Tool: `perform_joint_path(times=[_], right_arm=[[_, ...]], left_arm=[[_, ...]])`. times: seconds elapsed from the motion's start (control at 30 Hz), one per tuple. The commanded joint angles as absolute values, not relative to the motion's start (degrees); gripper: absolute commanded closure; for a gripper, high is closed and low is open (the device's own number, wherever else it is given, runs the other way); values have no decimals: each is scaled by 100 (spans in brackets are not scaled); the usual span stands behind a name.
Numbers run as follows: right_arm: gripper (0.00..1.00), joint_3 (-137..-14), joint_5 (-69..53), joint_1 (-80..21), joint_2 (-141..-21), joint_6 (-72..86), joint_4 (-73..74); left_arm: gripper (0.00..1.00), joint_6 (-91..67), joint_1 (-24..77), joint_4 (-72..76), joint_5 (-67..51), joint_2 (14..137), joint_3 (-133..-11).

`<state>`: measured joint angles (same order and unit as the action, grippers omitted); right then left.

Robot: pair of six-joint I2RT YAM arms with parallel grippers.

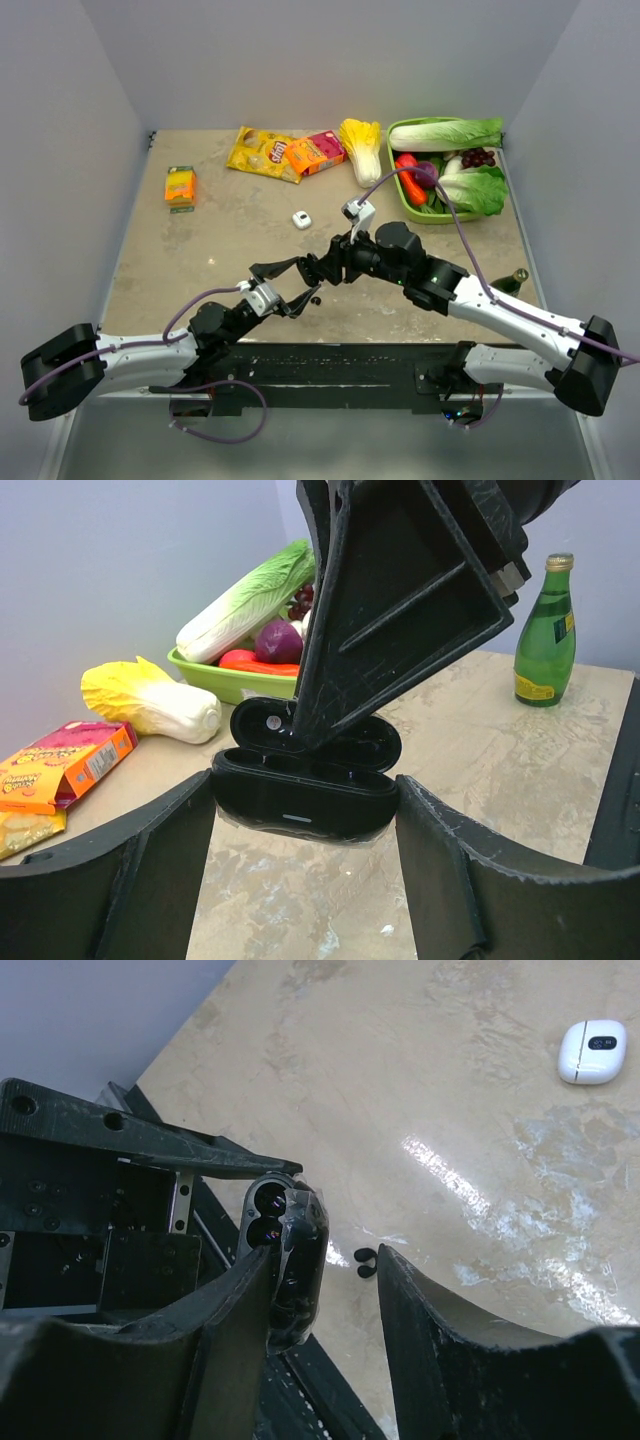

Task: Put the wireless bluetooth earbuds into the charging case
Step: Adjust the charging case.

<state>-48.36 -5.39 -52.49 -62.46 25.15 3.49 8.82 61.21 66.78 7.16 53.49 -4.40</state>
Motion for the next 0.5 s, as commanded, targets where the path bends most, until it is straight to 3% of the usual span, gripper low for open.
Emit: perform_joint_path(times=[0.0, 0.2, 0.37, 0.43, 0.47], right_arm=[[52, -4808, -773, -5229, -6293, 2566, 105], [65, -4790, -774, -5221, -6276, 2549, 114], [84, -4851, -633, -5221, -6179, 2417, 219], [99, -4904, -459, -5221, -6118, 2234, 272], [100, -4983, -431, -5212, -6100, 2172, 299]], left_arm=[[100, 1019, 6161, 7163, 738, 5291, -642], [100, 1011, 6170, 7181, 756, 5308, -624], [100, 906, 6170, 7198, 869, 5379, -615], [87, 801, 6170, 7111, 896, 5423, -641], [78, 756, 6170, 6884, 905, 5458, -720]])
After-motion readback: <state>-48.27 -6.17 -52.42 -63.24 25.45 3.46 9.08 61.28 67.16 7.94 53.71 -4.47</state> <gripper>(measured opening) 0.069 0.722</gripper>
